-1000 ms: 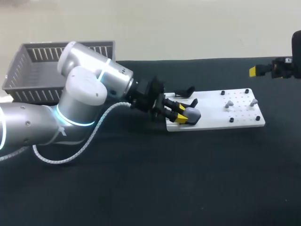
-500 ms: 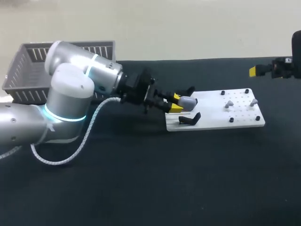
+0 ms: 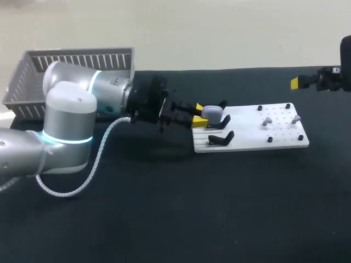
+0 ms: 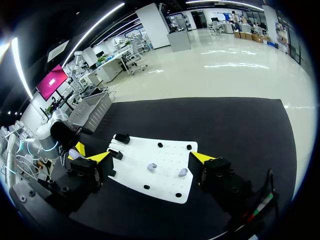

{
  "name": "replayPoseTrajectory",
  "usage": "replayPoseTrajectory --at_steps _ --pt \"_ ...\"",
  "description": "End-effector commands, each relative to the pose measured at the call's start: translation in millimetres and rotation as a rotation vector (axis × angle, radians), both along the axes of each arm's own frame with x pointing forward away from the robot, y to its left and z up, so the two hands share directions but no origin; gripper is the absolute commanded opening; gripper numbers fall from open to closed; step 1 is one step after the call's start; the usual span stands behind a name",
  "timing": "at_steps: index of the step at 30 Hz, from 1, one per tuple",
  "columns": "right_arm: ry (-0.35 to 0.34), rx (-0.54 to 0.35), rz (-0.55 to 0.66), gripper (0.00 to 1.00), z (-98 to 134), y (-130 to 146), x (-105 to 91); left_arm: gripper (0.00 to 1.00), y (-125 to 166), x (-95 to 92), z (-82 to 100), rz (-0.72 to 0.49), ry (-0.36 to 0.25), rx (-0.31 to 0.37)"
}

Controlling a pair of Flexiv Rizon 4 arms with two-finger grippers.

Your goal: Pick up each earbud case from the left stands, insert the matching earbuds, close the lid, and place the case in the box.

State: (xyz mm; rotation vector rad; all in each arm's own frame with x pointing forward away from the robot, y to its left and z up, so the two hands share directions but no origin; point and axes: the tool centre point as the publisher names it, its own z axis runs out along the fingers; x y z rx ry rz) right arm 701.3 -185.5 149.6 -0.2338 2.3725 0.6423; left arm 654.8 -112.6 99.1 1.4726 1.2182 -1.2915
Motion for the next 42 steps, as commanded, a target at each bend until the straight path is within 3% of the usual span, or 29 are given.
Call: replayPoseTrajectory --at_steps 1,21,37,42 --pt "0.000 0.000 0.000 1.00 0 0 -0.5 0.00 1 2.2 -1.4 -0.008 0.003 -0.015" --pt "0.000 0.000 0.000 1.00 0 0 -0.5 0.00 3 0.5 2.6 -0.021 -0.041 -0.066" --pt "0.000 0.000 0.000 1.00 0 0 -0.5 0.00 3 0.5 2.6 -0.021 -0.041 -0.066" --pt "-0.032 0.083 0.108 1.00 11 13 -34.0 0.00 3 0.5 2.6 -0.021 -0.041 -0.066"
